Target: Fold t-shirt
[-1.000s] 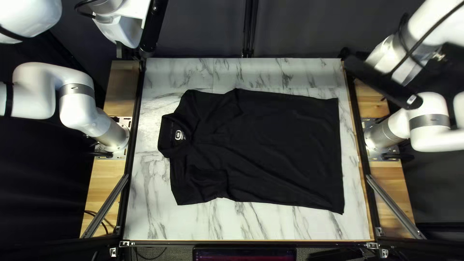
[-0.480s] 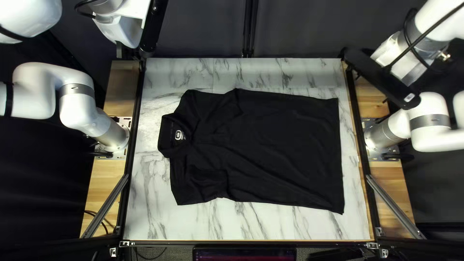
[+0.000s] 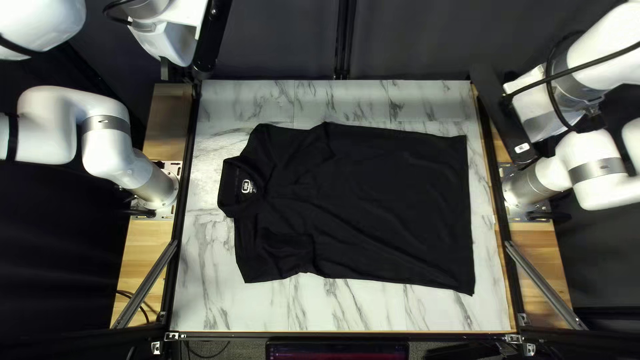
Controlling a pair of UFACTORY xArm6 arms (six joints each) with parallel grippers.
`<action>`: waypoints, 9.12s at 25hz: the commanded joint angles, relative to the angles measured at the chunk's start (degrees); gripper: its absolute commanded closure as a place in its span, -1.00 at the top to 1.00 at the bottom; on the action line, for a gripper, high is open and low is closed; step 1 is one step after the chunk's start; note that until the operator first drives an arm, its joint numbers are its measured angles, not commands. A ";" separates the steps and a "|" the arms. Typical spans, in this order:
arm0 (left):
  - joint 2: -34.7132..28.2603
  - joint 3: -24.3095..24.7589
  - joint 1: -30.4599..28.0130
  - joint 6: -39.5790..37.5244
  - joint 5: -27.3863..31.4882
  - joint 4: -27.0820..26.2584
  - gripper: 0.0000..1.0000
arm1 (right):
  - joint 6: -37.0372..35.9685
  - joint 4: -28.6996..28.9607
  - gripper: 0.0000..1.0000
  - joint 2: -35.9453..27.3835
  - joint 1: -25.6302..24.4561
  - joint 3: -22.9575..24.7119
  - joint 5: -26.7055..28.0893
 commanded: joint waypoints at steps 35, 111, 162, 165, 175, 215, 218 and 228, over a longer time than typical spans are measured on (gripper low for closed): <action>0.00 0.00 0.00 0.00 0.00 0.00 1.00 | 9.64 0.35 1.00 -6.81 -2.50 2.81 1.07; 31.48 37.73 17.82 10.13 -61.90 -8.25 -1.00 | 9.64 0.35 1.00 -6.81 -2.50 2.81 1.07; 3.78 50.65 -26.16 -36.02 -46.52 0.60 1.00 | 9.64 0.35 1.00 -6.81 -2.50 2.81 1.07; 6.73 48.54 -32.82 -40.99 -46.88 0.46 1.00 | 9.64 0.35 1.00 -6.81 -2.50 2.81 1.07; 18.69 41.50 -42.73 -46.27 -46.40 2.73 1.00 | 9.64 0.35 1.00 -6.81 -2.50 2.81 1.07; 42.07 25.68 -59.54 -52.88 -50.95 14.28 1.00 | 9.64 0.35 1.00 -6.81 -2.50 2.81 1.07; 45.03 23.02 -60.40 -55.33 -48.94 15.36 1.00 | 9.64 0.35 1.00 -6.81 -2.50 2.81 1.07; 49.66 21.10 -64.55 -59.01 -47.09 15.83 1.00 | 9.64 0.35 1.00 -6.81 -2.50 2.81 1.07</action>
